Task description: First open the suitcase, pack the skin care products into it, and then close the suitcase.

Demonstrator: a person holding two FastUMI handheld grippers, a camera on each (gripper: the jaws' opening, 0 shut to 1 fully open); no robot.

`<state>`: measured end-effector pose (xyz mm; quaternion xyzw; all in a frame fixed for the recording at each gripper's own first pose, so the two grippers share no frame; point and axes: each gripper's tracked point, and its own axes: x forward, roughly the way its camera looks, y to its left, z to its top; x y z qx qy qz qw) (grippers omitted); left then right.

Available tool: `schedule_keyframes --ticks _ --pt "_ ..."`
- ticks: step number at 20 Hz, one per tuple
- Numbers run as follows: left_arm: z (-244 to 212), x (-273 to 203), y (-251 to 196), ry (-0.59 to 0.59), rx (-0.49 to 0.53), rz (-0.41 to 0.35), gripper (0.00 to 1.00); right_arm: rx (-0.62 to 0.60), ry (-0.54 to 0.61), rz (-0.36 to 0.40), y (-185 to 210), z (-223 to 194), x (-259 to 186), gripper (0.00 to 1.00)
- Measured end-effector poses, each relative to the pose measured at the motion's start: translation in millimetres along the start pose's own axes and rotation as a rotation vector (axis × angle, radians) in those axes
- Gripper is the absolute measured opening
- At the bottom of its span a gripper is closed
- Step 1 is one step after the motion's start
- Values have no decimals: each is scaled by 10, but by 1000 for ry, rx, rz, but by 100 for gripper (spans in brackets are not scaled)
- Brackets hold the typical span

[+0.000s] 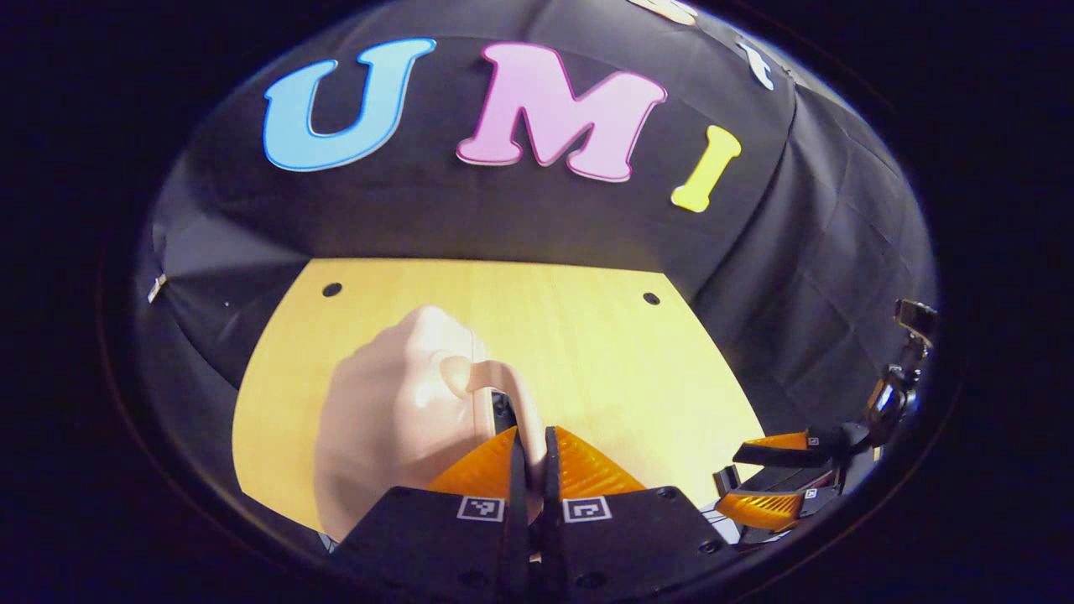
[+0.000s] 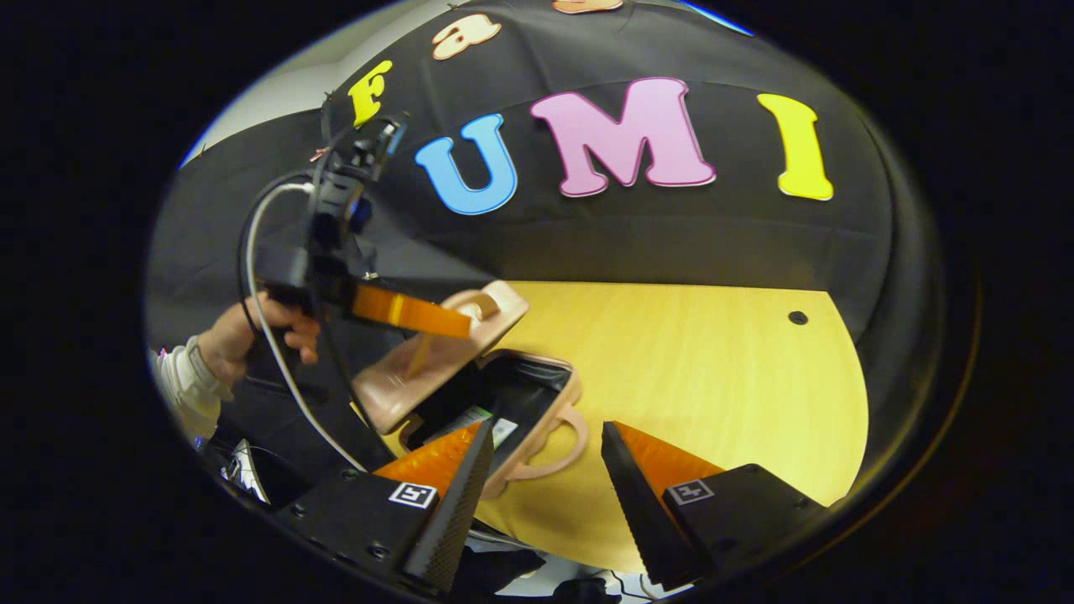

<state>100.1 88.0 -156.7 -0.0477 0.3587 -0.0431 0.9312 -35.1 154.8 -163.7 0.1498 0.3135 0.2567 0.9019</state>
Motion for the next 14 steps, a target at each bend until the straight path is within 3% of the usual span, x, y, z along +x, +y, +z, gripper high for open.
schedule_keyframes --ticks 2,4,8,9,12,14 --pt "-417 585 -167 109 -7 8 11 4 6 -22 -237 -123 -187 84" --pt "-815 993 -304 212 -20 67 11 13 34 -38 -458 -319 -366 83" --pt "-982 1198 -376 220 169 132 10 4 48 -83 -842 -496 -572 84" --pt "-996 1147 -446 226 179 134 23 -4 38 -105 -903 -480 -593 84" --pt "-657 899 -595 105 247 128 99 -50 -27 -159 -1023 -189 -644 84" --pt "-167 508 -832 -60 281 121 96 -89 -92 -184 -1000 179 -692 92"
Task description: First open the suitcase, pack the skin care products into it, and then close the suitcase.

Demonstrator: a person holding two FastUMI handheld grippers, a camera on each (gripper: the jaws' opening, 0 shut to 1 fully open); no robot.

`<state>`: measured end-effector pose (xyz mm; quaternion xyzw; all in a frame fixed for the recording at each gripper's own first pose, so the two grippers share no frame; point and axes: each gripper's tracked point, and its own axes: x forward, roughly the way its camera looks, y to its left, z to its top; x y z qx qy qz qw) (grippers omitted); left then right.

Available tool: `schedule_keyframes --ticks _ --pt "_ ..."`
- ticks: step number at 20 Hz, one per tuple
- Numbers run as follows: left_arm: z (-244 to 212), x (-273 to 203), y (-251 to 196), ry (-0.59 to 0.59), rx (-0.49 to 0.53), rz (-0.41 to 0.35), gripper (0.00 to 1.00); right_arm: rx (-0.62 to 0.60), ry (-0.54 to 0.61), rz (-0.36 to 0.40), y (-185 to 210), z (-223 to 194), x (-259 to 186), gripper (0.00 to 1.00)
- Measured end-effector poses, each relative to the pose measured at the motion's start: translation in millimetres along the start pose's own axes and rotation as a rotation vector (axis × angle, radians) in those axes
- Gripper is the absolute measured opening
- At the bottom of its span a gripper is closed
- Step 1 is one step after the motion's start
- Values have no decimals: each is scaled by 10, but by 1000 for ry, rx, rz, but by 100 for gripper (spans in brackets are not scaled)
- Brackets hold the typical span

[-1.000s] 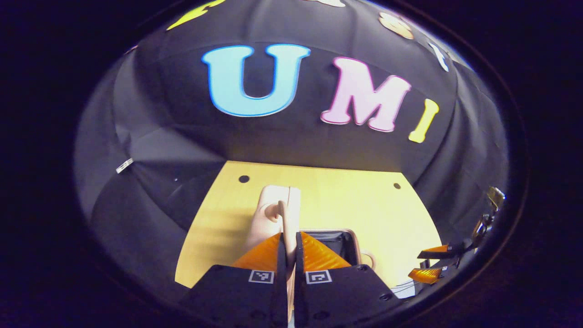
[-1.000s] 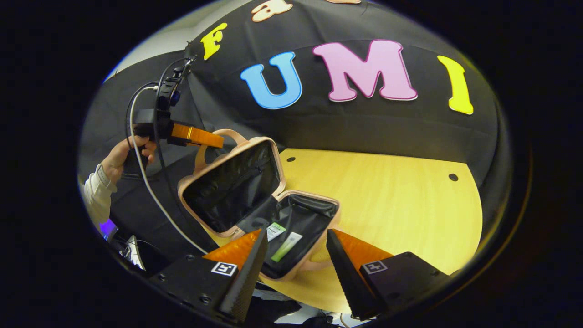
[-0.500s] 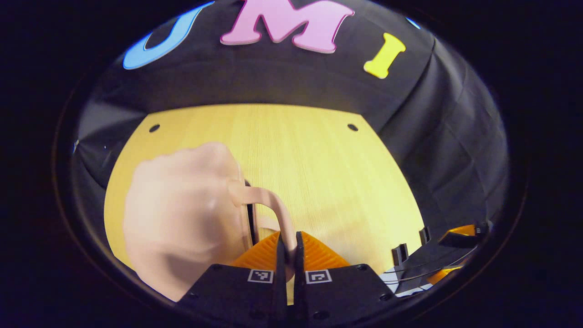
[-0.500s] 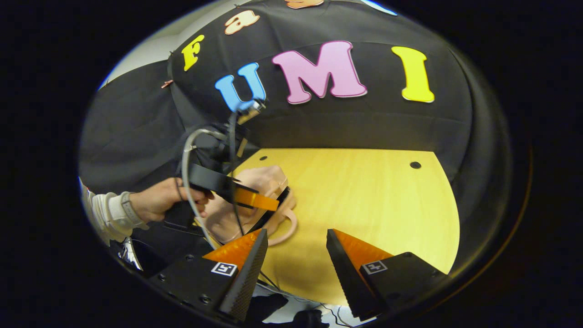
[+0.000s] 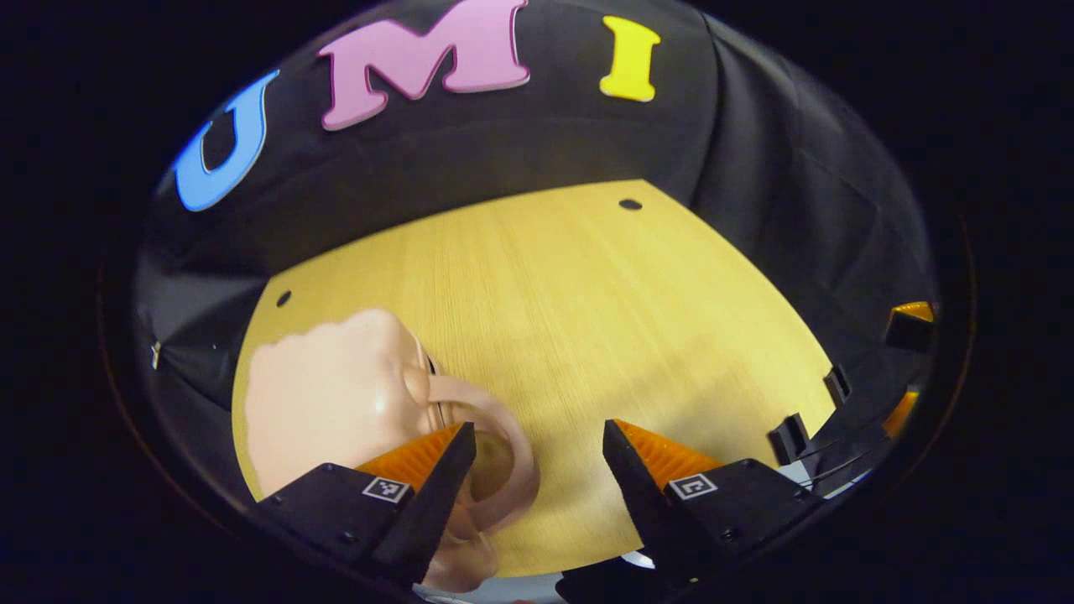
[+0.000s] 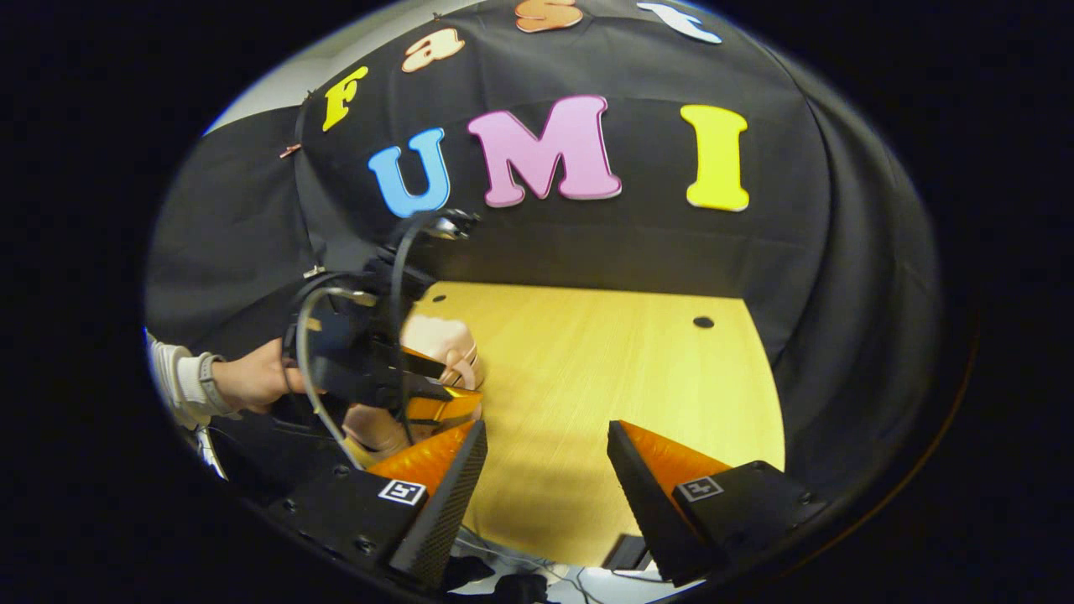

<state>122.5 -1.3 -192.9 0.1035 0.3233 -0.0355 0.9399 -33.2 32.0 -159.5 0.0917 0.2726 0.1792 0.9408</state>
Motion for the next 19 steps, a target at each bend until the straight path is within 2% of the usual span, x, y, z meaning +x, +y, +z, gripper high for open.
schedule_keyframes --ticks 1,2,6,9,12,15,16,17,19 --pt "293 -259 -15 -88 -2 9 96 -22 -36 -15 -8 186 -15 80" --pt "588 -520 1 -173 -5 20 96 -46 -81 -29 -4 424 -20 93" --pt "1407 -1536 151 -445 1 73 96 -108 -292 -84 195 1436 -134 95" --pt "1619 -2042 300 -577 1 138 96 -134 -435 -111 449 2034 -236 95" --pt "1683 -2441 351 -675 -85 124 95 -161 -492 -97 719 2234 -315 95" --pt "1754 -2645 533 -743 -173 109 95 -203 -535 -93 860 2325 -391 96" --pt "1776 -2717 617 -772 -191 116 96 -212 -543 -90 903 2344 -402 94" --pt "1803 -2791 732 -802 -209 130 96 -213 -549 -86 935 2356 -404 99" --pt "1850 -2928 825 -864 -227 145 95 -202 -554 -87 940 2386 -408 96"
